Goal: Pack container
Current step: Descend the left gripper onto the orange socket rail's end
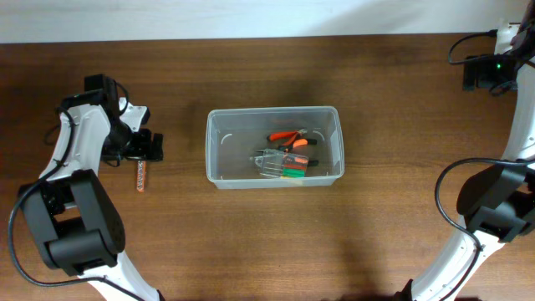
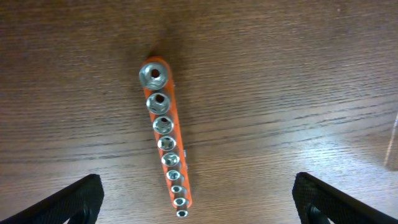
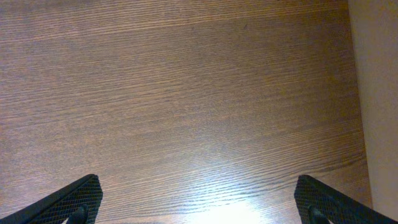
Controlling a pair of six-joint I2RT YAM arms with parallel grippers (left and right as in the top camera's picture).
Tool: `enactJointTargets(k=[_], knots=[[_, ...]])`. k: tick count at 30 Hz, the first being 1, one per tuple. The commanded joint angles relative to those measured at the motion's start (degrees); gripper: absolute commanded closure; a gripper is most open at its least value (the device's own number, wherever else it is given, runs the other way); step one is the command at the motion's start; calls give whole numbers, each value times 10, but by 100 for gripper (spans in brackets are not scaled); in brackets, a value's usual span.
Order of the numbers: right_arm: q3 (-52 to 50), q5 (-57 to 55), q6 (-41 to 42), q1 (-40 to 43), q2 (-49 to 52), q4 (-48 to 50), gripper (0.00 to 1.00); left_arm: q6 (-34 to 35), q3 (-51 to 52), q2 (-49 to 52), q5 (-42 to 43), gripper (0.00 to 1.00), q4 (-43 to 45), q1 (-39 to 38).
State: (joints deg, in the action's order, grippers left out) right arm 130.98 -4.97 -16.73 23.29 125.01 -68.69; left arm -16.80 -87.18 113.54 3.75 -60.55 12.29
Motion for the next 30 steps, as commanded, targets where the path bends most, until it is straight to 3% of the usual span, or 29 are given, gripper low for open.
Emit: enactJointTargets(k=[1,30], knots=[[1,3,0,4,-5,2,1,-2,1,10,-12,1,0,13],[1,3,0,4,-5,2,1,4,2,61,7,1,16,26]])
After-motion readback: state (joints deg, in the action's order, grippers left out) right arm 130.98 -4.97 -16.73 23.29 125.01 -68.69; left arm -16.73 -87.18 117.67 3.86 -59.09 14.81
